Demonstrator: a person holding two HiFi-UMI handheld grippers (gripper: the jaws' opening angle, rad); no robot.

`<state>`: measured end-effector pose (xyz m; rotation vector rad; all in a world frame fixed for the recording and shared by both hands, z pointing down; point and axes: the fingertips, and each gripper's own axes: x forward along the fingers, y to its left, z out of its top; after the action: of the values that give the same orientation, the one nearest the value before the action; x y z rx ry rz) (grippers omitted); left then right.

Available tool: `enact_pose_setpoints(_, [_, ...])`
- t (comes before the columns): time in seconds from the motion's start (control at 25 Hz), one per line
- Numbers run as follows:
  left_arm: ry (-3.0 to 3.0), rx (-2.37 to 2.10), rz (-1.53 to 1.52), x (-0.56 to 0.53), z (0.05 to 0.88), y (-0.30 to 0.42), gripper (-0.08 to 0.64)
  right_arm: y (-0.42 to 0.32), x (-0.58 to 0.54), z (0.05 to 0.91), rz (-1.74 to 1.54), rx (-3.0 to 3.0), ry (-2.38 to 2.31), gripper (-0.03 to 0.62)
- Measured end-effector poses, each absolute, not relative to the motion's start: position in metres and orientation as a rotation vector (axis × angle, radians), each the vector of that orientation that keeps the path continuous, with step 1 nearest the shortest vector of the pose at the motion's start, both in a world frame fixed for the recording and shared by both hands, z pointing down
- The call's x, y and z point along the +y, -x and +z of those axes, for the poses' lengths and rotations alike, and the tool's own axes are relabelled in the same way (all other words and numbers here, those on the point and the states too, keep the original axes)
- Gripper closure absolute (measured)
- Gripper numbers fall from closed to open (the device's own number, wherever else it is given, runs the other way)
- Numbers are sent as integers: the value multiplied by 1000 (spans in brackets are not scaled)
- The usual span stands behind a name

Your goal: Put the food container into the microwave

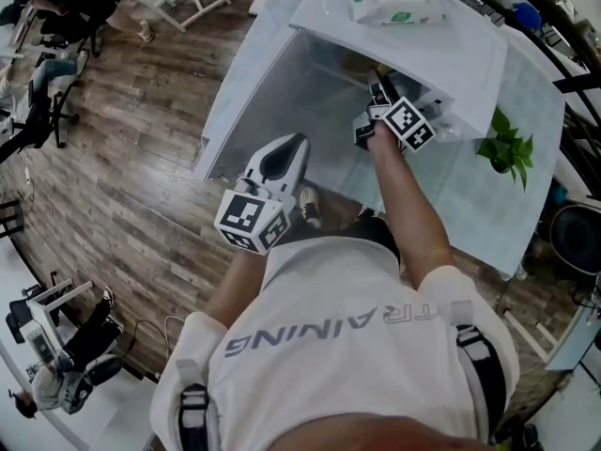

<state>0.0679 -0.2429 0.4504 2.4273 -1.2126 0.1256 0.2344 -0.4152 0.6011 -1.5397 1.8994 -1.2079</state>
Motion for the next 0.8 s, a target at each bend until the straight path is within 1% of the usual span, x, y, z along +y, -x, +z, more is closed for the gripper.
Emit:
enact_pose_setpoints(0.52, [-2420,-1250,135,-258,450,-57,511,-252,-445,610,-1170,1809,1682,367])
enact_pose_setpoints(0.72, [-2419,-1234,128,-259,452,-61,511,-250,-445,614,-1162,1881,1721,368])
enact_pose_setpoints(0.8, [-2421,-1225,126,-260,452,-63,511,-247,-444,617,-1168,1920,1736,344])
